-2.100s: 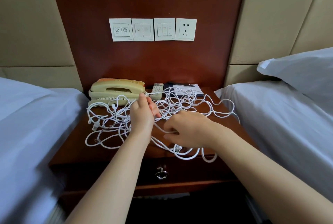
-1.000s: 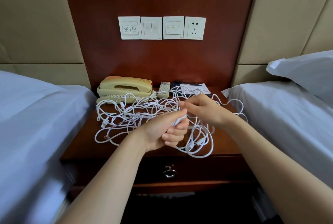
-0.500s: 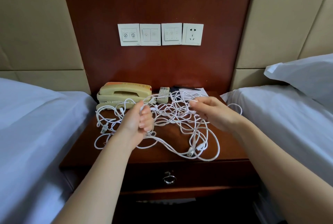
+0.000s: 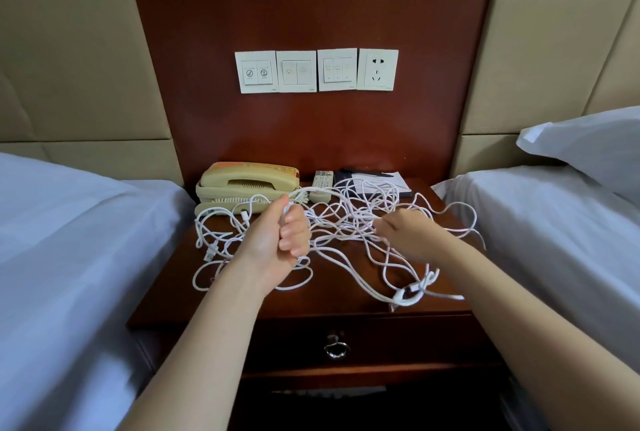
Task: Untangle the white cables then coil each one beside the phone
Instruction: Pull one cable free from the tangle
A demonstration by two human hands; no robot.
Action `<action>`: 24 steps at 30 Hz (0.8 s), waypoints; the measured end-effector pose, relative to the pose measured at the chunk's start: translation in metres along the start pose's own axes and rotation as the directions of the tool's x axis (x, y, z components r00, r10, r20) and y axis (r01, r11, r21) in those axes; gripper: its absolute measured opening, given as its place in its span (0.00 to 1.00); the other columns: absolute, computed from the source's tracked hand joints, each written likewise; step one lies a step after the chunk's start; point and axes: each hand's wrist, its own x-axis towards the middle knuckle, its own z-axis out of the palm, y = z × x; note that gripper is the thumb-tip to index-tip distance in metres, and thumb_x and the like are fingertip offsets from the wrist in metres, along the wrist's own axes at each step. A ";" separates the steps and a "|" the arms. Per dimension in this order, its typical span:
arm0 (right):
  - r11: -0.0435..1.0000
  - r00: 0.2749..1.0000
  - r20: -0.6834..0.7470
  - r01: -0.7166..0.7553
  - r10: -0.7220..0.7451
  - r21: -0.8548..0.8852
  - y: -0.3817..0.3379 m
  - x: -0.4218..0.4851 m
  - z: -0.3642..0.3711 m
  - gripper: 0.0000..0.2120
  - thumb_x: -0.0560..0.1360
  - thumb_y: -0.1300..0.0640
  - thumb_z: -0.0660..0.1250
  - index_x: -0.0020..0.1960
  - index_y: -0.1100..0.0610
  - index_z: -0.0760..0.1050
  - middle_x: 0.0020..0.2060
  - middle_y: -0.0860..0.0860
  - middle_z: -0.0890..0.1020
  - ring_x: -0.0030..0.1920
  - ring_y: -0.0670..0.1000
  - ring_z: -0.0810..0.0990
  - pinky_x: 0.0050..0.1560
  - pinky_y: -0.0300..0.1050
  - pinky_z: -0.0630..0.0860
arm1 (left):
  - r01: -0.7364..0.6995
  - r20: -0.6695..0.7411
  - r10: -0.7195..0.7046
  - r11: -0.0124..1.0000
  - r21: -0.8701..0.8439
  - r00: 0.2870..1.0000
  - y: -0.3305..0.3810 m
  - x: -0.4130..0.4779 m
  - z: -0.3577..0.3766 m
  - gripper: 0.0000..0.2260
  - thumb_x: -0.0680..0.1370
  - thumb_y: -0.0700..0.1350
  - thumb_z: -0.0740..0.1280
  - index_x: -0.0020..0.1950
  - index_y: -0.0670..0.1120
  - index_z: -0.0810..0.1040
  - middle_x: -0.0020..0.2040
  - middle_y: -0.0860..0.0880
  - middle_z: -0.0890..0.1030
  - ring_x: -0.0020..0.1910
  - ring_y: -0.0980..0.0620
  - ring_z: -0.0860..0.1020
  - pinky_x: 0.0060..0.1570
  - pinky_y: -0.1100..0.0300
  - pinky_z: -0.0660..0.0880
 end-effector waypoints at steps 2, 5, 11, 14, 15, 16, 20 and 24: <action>0.990 0.998 -0.001 0.055 -0.056 -0.127 -0.010 -0.004 0.002 0.13 0.80 0.50 0.56 0.58 0.58 0.70 0.50 0.54 0.80 0.53 0.57 0.77 0.55 0.49 0.67 | -0.007 0.017 0.006 0.998 0.060 1.000 -0.002 -0.002 0.007 0.24 0.84 0.49 0.49 0.27 0.46 0.61 0.20 0.53 0.59 0.16 0.58 0.57 0.17 0.66 0.58; 0.956 0.975 -0.035 0.221 -0.218 0.194 -0.026 -0.015 -0.001 0.33 0.77 0.55 0.65 0.76 0.54 0.52 0.65 0.52 0.74 0.66 0.52 0.71 0.64 0.43 0.64 | -0.012 -0.005 0.013 0.981 0.192 1.000 -0.004 -0.003 0.016 0.23 0.84 0.50 0.48 0.29 0.46 0.59 0.20 0.53 0.58 0.17 0.57 0.56 0.20 0.65 0.57; 0.643 0.945 -0.127 0.300 -0.301 0.705 -0.054 -0.029 -0.010 0.26 0.73 0.74 0.59 0.66 0.54 0.67 0.50 0.55 0.80 0.42 0.50 0.82 0.43 0.36 0.77 | -0.058 -0.116 0.146 0.830 0.555 0.982 -0.015 0.005 0.018 0.23 0.84 0.49 0.49 0.30 0.43 0.63 0.20 0.51 0.61 0.17 0.55 0.59 0.20 0.67 0.59; 0.610 0.951 -0.146 0.289 -0.273 0.738 -0.053 -0.031 -0.019 0.25 0.70 0.77 0.54 0.61 0.57 0.73 0.41 0.51 0.79 0.30 0.48 0.74 0.29 0.35 0.67 | -0.050 -0.154 0.202 0.746 0.664 0.967 -0.014 0.005 0.012 0.22 0.83 0.48 0.51 0.30 0.43 0.63 0.22 0.50 0.61 0.18 0.54 0.60 0.23 0.65 0.58; 0.564 0.955 -0.138 0.267 -0.261 0.781 -0.050 -0.030 -0.021 0.26 0.70 0.77 0.52 0.60 0.58 0.74 0.38 0.51 0.78 0.27 0.48 0.70 0.27 0.36 0.64 | -0.040 -0.167 0.212 0.725 0.688 0.963 -0.014 0.006 0.009 0.22 0.83 0.48 0.51 0.30 0.43 0.63 0.22 0.50 0.61 0.19 0.53 0.60 0.23 0.64 0.58; 0.490 0.962 -0.113 0.226 -0.249 0.842 -0.048 -0.029 -0.022 0.25 0.70 0.77 0.50 0.59 0.59 0.74 0.34 0.51 0.75 0.26 0.47 0.65 0.26 0.37 0.61 | -0.031 -0.175 0.216 0.708 0.705 0.960 -0.013 0.007 0.006 0.22 0.83 0.48 0.51 0.30 0.43 0.63 0.21 0.50 0.61 0.19 0.53 0.60 0.24 0.63 0.59; 0.307 0.977 -0.067 0.128 -0.200 0.943 -0.040 -0.030 -0.030 0.14 0.81 0.60 0.54 0.60 0.53 0.76 0.27 0.48 0.61 0.26 0.45 0.55 0.23 0.36 0.55 | -0.012 -0.161 0.224 0.617 0.787 0.961 -0.013 0.007 -0.002 0.23 0.84 0.48 0.50 0.30 0.43 0.63 0.21 0.50 0.61 0.20 0.52 0.60 0.26 0.61 0.60; 0.588 0.958 -0.280 0.258 -0.056 0.767 -0.020 -0.019 -0.024 0.12 0.80 0.56 0.61 0.42 0.49 0.80 0.22 0.45 0.61 0.25 0.47 0.56 0.26 0.41 0.53 | 0.016 -0.142 0.197 0.530 0.848 0.970 -0.011 0.004 -0.008 0.22 0.83 0.49 0.50 0.32 0.43 0.66 0.24 0.49 0.63 0.21 0.52 0.62 0.27 0.61 0.62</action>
